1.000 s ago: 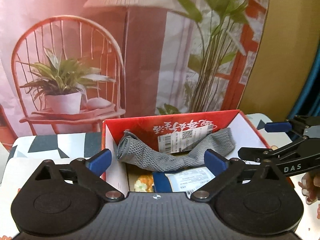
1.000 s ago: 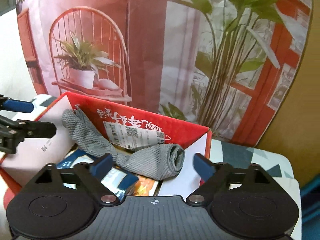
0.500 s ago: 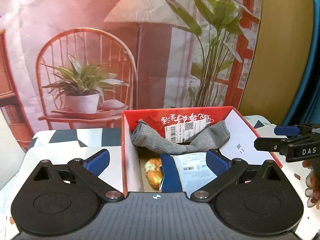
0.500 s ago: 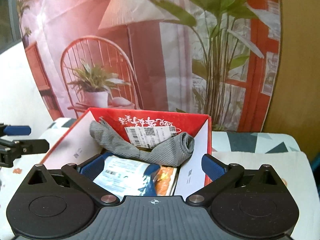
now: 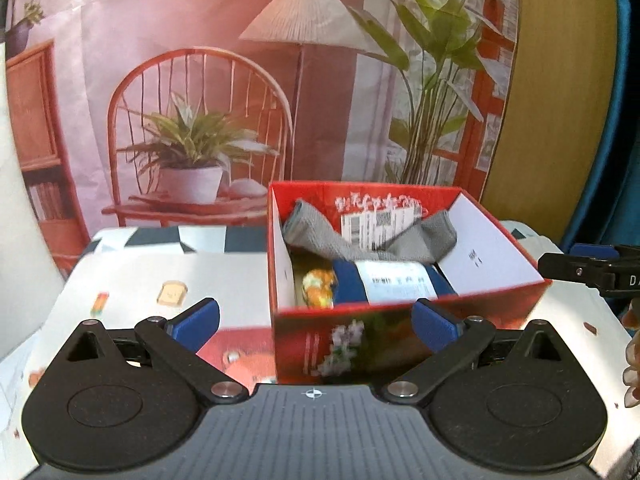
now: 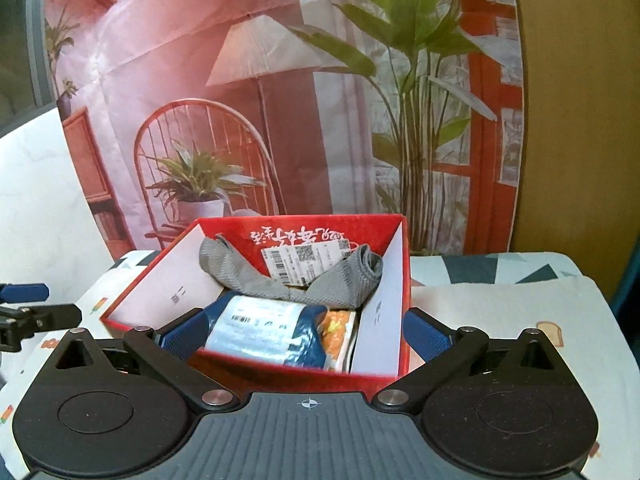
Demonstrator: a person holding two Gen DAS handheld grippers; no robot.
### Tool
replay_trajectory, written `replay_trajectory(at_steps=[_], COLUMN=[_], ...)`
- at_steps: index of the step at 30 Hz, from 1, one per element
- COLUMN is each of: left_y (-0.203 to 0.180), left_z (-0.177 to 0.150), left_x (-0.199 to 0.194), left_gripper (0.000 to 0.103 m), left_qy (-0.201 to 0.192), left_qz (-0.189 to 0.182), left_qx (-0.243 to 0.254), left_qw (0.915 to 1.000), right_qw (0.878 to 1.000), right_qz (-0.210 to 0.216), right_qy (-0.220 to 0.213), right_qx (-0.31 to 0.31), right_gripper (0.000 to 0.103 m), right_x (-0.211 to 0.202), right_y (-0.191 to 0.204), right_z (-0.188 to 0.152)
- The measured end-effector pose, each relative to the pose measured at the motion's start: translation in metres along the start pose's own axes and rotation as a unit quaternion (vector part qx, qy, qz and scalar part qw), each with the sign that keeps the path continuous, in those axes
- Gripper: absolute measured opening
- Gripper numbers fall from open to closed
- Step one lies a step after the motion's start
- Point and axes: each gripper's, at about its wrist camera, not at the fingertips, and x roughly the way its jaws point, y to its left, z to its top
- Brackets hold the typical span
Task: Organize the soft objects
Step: 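Withdraw both tools from the box toward the white cloth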
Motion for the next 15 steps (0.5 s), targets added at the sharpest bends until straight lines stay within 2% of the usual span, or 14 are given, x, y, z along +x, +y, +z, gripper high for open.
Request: replay_trajectory(at_steps=[7,15], left_y=[0.005,0.010], left_z=[-0.034,-0.068], left_x=[-0.005,0.000], left_gripper=[0.103,0.102], left_qy=[0.023,0.048], left_qz=[-0.010,-0.019], left_qx=[-0.019,-0.047], left_qw=[0.9995,0.9975], right_qw=[1.000,0.999], right_qz=[0.007,0.016], right_qy=[0.002,0.042], right_qx=[-0.007,-0.003], right_gripper=[0.103,0.103], right_x=[-0.017,-0.020], right_y=[0.010,0.019], right_z=[-0.031,-0.075])
